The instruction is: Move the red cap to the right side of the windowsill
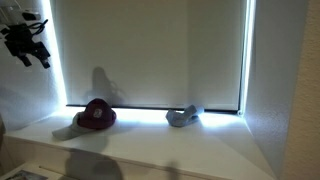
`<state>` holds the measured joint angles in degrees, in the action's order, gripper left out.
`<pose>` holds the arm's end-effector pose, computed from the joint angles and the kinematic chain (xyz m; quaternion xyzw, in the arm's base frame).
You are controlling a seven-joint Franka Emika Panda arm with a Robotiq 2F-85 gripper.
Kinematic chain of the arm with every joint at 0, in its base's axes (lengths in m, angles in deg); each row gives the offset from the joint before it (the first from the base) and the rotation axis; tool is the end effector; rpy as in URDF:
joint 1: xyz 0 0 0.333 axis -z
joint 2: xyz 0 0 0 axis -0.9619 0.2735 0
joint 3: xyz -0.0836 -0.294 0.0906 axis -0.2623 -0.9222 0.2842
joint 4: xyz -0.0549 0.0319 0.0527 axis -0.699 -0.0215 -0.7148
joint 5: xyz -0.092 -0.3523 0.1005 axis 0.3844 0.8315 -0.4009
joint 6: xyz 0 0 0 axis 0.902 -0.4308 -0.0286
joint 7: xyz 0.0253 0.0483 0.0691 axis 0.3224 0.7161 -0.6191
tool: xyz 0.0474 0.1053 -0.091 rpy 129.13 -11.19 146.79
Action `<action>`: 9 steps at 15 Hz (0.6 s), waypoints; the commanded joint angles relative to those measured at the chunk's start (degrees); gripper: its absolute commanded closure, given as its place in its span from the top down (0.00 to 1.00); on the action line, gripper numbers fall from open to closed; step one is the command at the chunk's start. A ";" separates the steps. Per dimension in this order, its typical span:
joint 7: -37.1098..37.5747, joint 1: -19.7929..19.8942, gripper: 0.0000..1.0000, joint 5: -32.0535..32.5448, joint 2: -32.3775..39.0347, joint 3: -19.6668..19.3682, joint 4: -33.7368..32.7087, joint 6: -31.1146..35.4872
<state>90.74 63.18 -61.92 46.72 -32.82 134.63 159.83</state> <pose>0.3918 0.1980 0.4491 -0.9729 -0.0615 -0.2114 0.0707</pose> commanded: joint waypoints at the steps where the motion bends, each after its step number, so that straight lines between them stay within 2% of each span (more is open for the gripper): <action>1: 0.84 0.07 1.00 1.60 1.14 0.27 -0.66 0.07; 3: 2.80 2.16 1.00 3.30 6.89 0.91 -3.59 2.34; 5: 6.33 4.56 1.00 6.07 13.44 1.64 -6.59 7.58; 8: 12.98 7.04 1.00 11.72 20.82 2.25 -10.09 12.65; 9: 14.51 6.82 1.00 13.11 21.03 1.61 -9.25 13.44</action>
<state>100.26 67.93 -53.13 61.87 -32.07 128.29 170.22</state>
